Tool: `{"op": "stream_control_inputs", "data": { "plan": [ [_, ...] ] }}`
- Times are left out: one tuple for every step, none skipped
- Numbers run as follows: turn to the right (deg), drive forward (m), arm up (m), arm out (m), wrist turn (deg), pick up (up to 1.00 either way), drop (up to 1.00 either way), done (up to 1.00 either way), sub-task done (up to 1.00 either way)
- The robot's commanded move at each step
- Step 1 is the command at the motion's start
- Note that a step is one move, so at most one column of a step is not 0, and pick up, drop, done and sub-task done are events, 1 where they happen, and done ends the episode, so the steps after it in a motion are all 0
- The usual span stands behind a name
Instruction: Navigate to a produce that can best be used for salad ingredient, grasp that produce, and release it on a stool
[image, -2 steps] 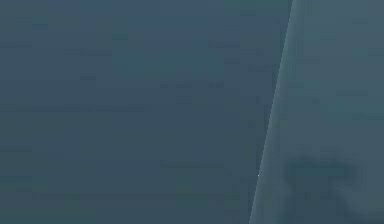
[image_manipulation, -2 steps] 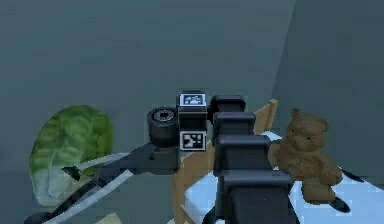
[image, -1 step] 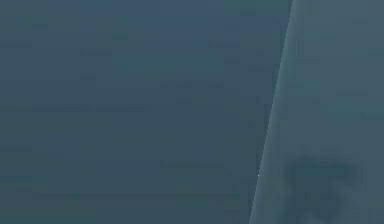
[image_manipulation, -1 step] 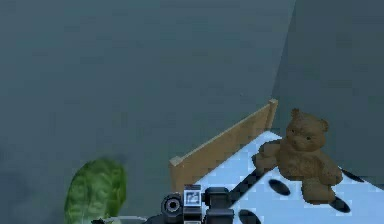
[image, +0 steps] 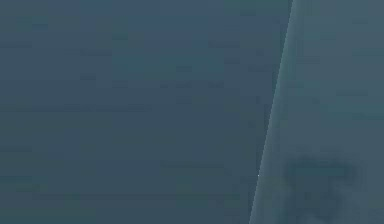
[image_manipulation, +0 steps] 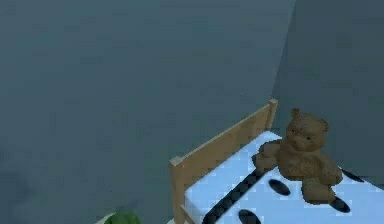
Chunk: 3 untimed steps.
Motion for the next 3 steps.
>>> {"op": "stream_control_inputs", "data": {
  "plan": [
    [0.0, 0.00, 0.00, 0.00, 0.0, 0.00, 1.00, 0.00, 0.00],
    [0.0, 0.00, 0.10, 0.00, 0.0, 0.00, 0.00, 0.00, 0.00],
    [0.0, 0.00, 0.00, -0.08, 0.0, 0.00, 0.00, 0.00, 0.00]
  ]
}}
